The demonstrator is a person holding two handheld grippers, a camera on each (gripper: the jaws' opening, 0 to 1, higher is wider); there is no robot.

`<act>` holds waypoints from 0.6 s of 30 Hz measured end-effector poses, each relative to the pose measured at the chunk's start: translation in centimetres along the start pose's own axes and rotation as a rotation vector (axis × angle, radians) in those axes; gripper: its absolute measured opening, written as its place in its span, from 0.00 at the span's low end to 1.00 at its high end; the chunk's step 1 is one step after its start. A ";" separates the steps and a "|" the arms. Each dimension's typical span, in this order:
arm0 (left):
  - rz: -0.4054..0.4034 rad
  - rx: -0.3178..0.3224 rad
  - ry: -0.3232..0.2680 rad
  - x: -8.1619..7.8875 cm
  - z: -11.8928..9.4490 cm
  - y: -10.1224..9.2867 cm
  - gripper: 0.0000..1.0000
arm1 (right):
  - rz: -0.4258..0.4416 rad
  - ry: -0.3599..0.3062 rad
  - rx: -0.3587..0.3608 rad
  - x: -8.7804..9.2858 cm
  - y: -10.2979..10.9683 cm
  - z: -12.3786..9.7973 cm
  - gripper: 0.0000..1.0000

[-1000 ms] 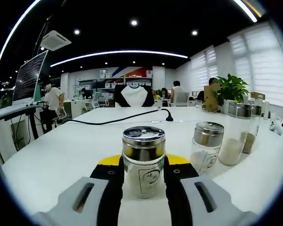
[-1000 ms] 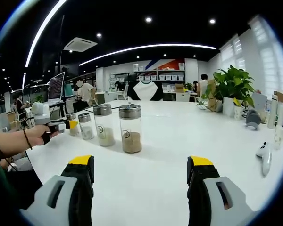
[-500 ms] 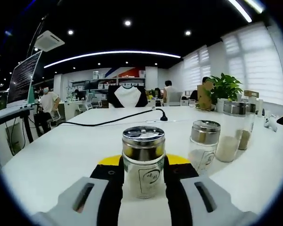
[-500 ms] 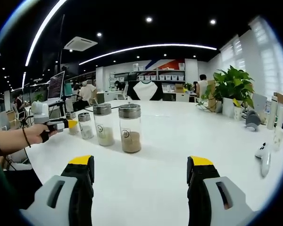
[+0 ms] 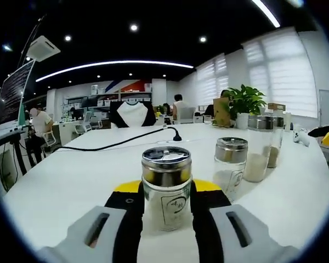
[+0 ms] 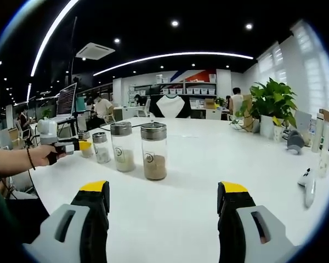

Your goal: Rotate the seasoning bottle until the label or dispensing opening points toward the visible target arrow and the bottle remains upright within the marked orientation range

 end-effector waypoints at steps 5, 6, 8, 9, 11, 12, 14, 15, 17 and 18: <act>-0.003 -0.003 -0.009 0.1 0.0 -0.1 0.34 | -0.005 -0.003 -0.003 -0.2 0.1 0.0 0.82; -0.001 -0.005 -0.013 0.1 0.0 -0.1 0.34 | -0.011 -0.003 -0.003 -0.3 0.1 0.0 0.82; 0.004 -0.006 -0.011 0.1 0.0 -0.1 0.35 | -0.014 -0.005 -0.003 -0.4 0.1 0.0 0.82; 0.010 -0.005 -0.006 0.2 0.0 -0.1 0.35 | -0.013 -0.006 -0.003 -0.4 0.1 -0.1 0.82; -0.012 -0.008 -0.012 0.2 0.0 -0.2 0.53 | -0.011 -0.009 -0.001 -0.4 0.1 -0.1 0.82; -0.007 -0.010 -0.023 0.2 -0.1 -0.3 0.64 | -0.010 -0.010 -0.001 -0.4 0.1 -0.1 0.82; 0.024 -0.037 -0.030 0.0 -0.5 -0.4 0.71 | -0.009 -0.010 -0.002 -0.3 0.1 -0.2 0.82; 0.030 -0.034 -0.027 -0.1 -0.7 -0.5 0.67 | -0.008 -0.012 -0.004 -0.3 0.1 -0.2 0.82; 0.027 -0.027 -0.028 -0.2 -1.1 -0.7 0.65 | -0.006 -0.019 -0.004 -0.2 0.1 -0.2 0.82; 0.030 -0.027 -0.031 -0.3 -1.4 -0.9 0.67 | -0.006 -0.018 -0.004 -0.2 0.1 -0.2 0.82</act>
Point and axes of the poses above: the point that each gripper's makers call its tool centre point, and the gripper's own axes: z roughly forward along the fingers, y roughly to its left, x roughly out of its underside, the point moved 7 cm from there along -z, roughly backward along the fingers, and after that the axes turned 4 degrees about x, right-handed, at the moved point
